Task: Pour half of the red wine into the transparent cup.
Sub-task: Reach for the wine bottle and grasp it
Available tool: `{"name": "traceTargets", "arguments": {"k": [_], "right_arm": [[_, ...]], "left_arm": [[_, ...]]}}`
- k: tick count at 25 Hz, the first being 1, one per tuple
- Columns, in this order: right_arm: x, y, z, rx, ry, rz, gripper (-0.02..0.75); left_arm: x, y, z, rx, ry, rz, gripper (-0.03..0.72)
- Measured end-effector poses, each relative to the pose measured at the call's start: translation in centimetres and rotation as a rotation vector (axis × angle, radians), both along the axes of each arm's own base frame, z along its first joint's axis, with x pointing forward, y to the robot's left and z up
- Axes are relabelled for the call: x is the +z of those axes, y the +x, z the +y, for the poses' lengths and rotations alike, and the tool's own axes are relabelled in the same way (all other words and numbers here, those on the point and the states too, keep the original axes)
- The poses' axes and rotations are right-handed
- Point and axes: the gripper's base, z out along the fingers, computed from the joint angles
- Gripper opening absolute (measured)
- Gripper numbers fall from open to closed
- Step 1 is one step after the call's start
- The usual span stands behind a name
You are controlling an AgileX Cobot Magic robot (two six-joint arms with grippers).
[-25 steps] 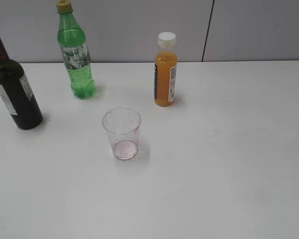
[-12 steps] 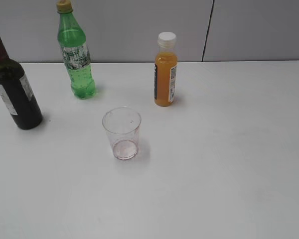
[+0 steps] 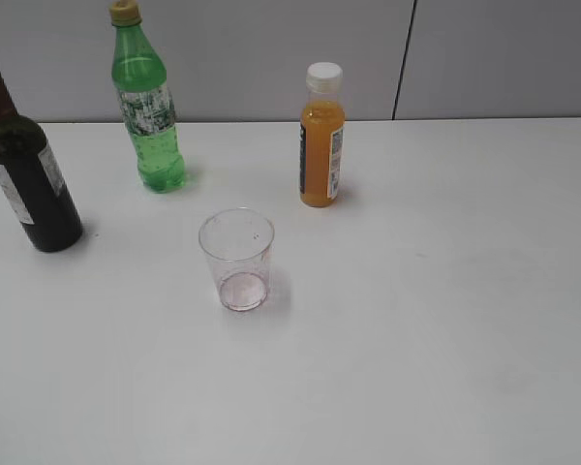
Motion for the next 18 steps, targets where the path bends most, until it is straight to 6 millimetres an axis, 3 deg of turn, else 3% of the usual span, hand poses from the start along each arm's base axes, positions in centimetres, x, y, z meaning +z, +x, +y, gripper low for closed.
{"name": "traceTargets", "arguments": {"k": [6, 18], "right_arm": [[0.0, 0.0, 0.0, 0.0, 0.0, 0.0, 0.591], [0.0, 0.0, 0.0, 0.0, -0.001, 0.0, 0.59]], "left_arm": [[-0.5, 2.7, 0.9, 0.033, 0.008, -0.055, 0.597], [-5.4, 7.1, 2.2, 0.064, 0.075, -0.042, 0.587]]}}
